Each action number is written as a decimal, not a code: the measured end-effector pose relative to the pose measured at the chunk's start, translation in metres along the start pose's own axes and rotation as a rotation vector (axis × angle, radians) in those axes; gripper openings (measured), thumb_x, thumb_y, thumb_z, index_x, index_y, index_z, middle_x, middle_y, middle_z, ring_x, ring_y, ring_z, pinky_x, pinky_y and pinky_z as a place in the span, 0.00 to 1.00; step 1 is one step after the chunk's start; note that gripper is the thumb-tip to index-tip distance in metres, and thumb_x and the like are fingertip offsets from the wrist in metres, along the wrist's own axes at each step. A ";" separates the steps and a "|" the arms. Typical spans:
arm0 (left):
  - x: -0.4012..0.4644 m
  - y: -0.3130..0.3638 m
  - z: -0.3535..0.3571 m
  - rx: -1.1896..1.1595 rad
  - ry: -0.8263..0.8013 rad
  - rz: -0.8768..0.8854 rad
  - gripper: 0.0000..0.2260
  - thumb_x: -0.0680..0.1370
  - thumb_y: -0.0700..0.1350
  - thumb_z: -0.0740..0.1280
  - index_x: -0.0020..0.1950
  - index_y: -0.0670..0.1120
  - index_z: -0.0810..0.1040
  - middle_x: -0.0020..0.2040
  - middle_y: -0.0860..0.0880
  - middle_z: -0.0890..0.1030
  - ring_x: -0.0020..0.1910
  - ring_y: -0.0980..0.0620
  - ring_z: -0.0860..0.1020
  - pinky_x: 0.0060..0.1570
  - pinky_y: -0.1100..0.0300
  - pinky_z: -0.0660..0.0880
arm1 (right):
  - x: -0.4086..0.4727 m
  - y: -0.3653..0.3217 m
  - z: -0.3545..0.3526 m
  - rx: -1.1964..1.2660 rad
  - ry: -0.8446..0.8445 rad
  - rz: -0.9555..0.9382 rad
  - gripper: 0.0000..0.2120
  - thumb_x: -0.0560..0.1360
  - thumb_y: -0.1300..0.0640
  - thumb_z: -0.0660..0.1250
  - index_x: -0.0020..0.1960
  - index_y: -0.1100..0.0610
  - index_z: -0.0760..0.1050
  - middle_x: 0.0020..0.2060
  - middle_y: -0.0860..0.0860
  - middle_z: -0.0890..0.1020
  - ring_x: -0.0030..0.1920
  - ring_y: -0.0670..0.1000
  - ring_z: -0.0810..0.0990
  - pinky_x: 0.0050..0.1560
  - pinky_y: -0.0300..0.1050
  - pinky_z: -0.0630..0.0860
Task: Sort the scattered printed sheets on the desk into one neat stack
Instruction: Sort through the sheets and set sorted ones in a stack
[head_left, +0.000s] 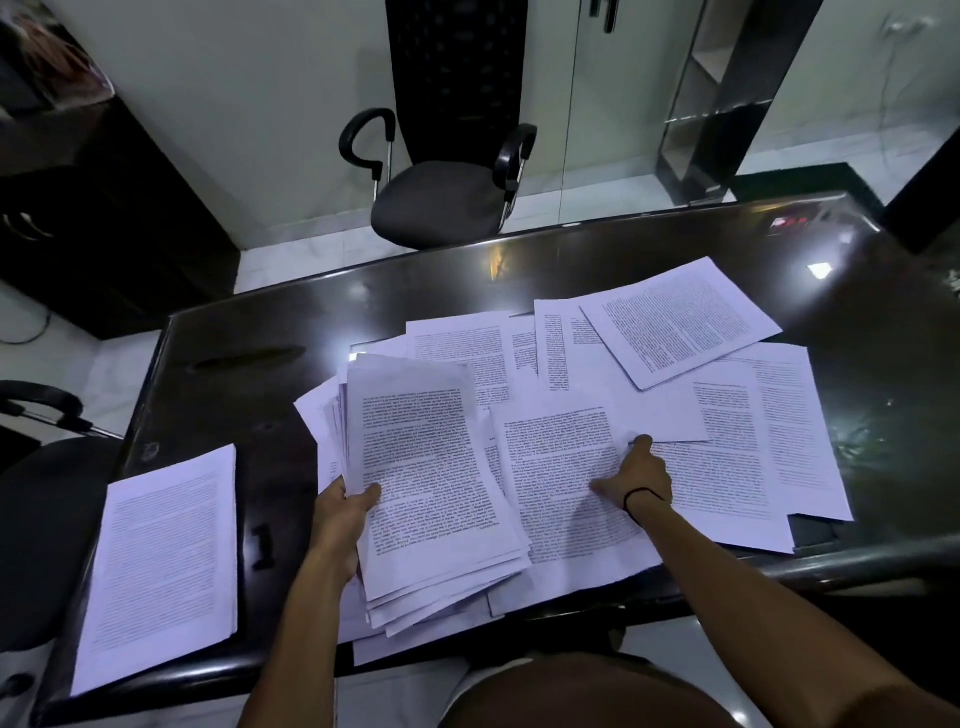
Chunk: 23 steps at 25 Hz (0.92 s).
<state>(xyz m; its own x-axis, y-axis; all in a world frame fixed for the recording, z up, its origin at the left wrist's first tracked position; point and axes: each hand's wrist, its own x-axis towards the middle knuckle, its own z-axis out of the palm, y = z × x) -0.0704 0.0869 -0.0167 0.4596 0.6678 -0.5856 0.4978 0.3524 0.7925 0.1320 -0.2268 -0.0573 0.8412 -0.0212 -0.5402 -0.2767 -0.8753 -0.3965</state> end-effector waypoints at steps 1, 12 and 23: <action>0.001 0.000 0.000 0.002 0.003 0.003 0.11 0.80 0.36 0.68 0.62 0.44 0.79 0.54 0.46 0.84 0.53 0.42 0.83 0.57 0.43 0.79 | 0.000 0.002 -0.001 -0.008 0.022 -0.032 0.39 0.67 0.52 0.79 0.70 0.56 0.62 0.55 0.61 0.78 0.52 0.62 0.80 0.42 0.46 0.74; 0.007 0.029 -0.017 0.192 0.079 0.158 0.14 0.80 0.37 0.69 0.65 0.43 0.79 0.53 0.44 0.83 0.47 0.45 0.82 0.53 0.48 0.79 | 0.012 -0.016 -0.049 0.577 -0.185 -0.255 0.10 0.76 0.53 0.72 0.55 0.56 0.82 0.47 0.53 0.86 0.48 0.55 0.84 0.53 0.53 0.81; -0.020 0.061 0.072 0.049 -0.351 0.102 0.09 0.83 0.39 0.65 0.60 0.46 0.82 0.50 0.45 0.87 0.46 0.46 0.86 0.41 0.54 0.83 | -0.025 -0.074 -0.008 0.663 -0.340 -0.297 0.20 0.78 0.51 0.67 0.66 0.59 0.69 0.61 0.56 0.79 0.59 0.56 0.79 0.62 0.55 0.76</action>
<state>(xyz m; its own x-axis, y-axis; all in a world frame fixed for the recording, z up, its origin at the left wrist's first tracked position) 0.0039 0.0478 0.0308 0.7289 0.4290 -0.5335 0.4672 0.2578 0.8457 0.1346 -0.1652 -0.0087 0.7647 0.4098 -0.4973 -0.3717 -0.3499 -0.8599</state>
